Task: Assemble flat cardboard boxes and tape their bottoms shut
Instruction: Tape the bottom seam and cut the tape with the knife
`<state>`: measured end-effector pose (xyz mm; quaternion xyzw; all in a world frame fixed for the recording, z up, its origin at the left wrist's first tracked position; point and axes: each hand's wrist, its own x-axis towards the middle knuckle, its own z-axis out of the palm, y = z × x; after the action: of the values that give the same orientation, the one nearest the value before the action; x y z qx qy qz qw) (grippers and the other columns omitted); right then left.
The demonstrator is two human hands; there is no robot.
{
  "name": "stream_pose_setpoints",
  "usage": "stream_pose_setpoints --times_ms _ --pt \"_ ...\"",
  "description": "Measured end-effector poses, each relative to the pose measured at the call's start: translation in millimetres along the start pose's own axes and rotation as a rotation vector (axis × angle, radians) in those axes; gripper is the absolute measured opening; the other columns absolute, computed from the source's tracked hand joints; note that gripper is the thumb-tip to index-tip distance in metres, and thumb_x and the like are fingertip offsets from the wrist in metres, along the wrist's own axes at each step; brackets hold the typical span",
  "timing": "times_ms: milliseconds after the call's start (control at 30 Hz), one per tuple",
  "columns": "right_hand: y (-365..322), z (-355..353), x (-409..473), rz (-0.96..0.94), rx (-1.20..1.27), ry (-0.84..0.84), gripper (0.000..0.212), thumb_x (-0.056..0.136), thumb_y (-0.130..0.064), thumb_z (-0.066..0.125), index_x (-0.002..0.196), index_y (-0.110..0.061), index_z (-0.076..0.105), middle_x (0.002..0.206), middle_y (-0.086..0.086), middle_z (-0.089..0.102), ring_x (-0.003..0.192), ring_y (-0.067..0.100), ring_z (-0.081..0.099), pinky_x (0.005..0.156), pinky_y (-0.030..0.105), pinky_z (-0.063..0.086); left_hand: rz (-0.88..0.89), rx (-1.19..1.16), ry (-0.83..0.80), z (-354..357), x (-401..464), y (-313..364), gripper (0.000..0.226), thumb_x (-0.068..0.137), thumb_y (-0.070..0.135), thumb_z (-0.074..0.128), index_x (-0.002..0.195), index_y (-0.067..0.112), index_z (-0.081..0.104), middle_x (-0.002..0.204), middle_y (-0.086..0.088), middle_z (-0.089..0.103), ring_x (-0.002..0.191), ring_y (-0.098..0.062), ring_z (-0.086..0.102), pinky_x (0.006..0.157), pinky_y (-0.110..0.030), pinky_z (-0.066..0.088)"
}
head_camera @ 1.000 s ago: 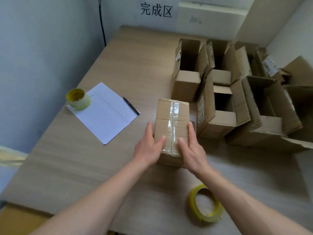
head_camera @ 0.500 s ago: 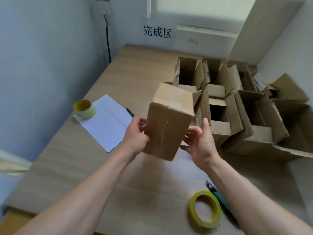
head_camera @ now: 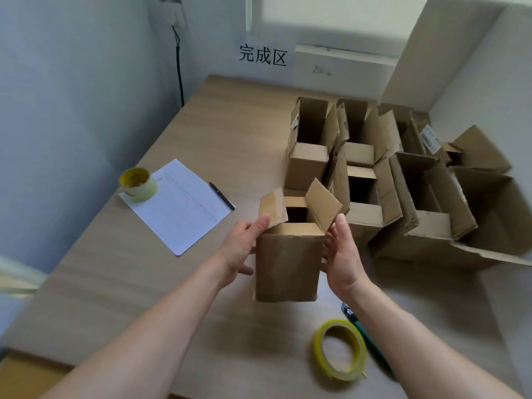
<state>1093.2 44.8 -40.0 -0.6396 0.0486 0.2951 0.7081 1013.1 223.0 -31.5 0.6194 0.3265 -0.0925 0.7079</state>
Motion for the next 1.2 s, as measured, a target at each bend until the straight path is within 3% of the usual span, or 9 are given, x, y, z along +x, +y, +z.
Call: stream_pose_setpoints --times_ms 167,333,433,533,733,833,900,1000,1200 --pt "-3.9 -9.1 -3.3 -0.019 -0.092 -0.04 0.073 0.074 -0.071 0.047 0.123 -0.018 0.056 0.121 0.012 0.066 0.118 0.035 0.058 0.105 0.06 0.04 0.052 0.207 -0.018 2.7 5.5 3.9 0.093 0.057 0.068 0.077 0.13 0.025 0.041 0.127 0.005 0.051 0.112 -0.016 0.052 0.088 -0.05 0.053" --pt "-0.9 -14.9 -2.3 -0.147 -0.25 -0.011 0.056 0.08 -0.054 0.043 0.105 -0.009 0.064 0.105 0.017 0.068 0.106 0.032 0.062 0.09 0.057 0.05 0.226 0.415 -0.071 -0.8 15.3 -10.0 0.089 0.059 0.052 0.087 0.135 0.035 0.042 0.125 0.018 0.053 0.103 -0.001 0.056 0.07 -0.022 0.047" --pt "3.2 -15.8 -0.8 -0.208 -0.35 0.045 0.048 0.078 -0.055 0.045 0.091 -0.015 0.068 0.086 0.008 0.068 0.089 0.028 0.06 0.072 0.048 0.049 0.299 0.422 0.068 5.9 23.2 -16.2 0.075 0.068 0.042 0.086 0.131 0.035 0.047 0.12 0.018 0.057 0.1 -0.007 0.061 0.075 -0.027 0.05" --pt "2.2 -16.5 4.7 -0.277 -0.488 0.13 0.044 0.089 -0.054 0.051 0.084 -0.014 0.069 0.079 0.007 0.069 0.082 0.028 0.062 0.07 0.047 0.051 0.414 0.553 0.183 13.2 27.1 -16.4 0.066 0.069 0.047 0.079 0.128 0.032 0.053 0.109 0.02 0.061 0.094 -0.009 0.064 0.081 -0.03 0.052" --pt "-9.2 -21.7 27.8 -0.31 -0.727 0.269 0.038 0.094 -0.021 0.046 0.063 -0.003 0.057 0.061 0.012 0.062 0.071 0.033 0.064 0.064 0.043 0.05 0.495 0.852 0.321 25.2 42.0 -10.2 0.055 0.077 0.049 0.072 0.117 0.013 0.06 0.106 -0.002 0.066 0.097 -0.023 0.059 0.085 -0.039 0.049" --pt "-14.9 -26.4 35.8 -0.313 -0.729 0.322 0.038 0.091 -0.017 0.044 0.055 -0.01 0.055 0.054 0.004 0.064 0.064 0.023 0.067 0.066 0.046 0.056 0.54 0.673 0.309 31.8 46.5 -1.7 0.039 0.088 0.039 0.057 0.088 0.0 0.06 0.078 -0.012 0.062 0.075 -0.027 0.055 0.073 -0.041 0.049" --pt "-17.6 -30.8 41.4 -0.308 -0.699 0.345 0.035 0.093 -0.017 0.043 0.063 -0.008 0.06 0.055 0.003 0.065 0.062 0.016 0.068 0.07 0.049 0.058 0.51 0.536 0.311 34.4 50.4 7.1 0.036 0.085 0.033 0.043 0.064 0.004 0.043 0.057 -0.007 0.042 0.06 -0.028 0.045 0.062 -0.044 0.045" --pt "-20.8 -33.5 44.4 -0.333 -0.643 0.37 0.022 0.099 -0.021 0.048 0.085 -0.016 0.064 0.071 0.002 0.069 0.06 0.007 0.069 0.072 0.046 0.06 0.427 0.427 0.331 36.8 61.5 17.7 0.032 0.089 0.02 0.039 0.06 0.007 0.037 0.059 -0.01 0.038 0.07 -0.04 0.061 0.07 -0.055 0.05" --pt "-28.3 -31.9 46.0 -0.374 -0.594 0.399 0.015 0.099 -0.016 0.052 0.107 -0.027 0.056 0.089 -0.009 0.066 0.068 0.002 0.07 0.075 0.043 0.061 0.323 0.289 0.364 43.4 73.8 23.8 0.036 0.092 0.017 0.039 0.057 0.017 0.033 0.056 -0.002 0.04 0.061 -0.026 0.066 0.06 -0.03 0.049"
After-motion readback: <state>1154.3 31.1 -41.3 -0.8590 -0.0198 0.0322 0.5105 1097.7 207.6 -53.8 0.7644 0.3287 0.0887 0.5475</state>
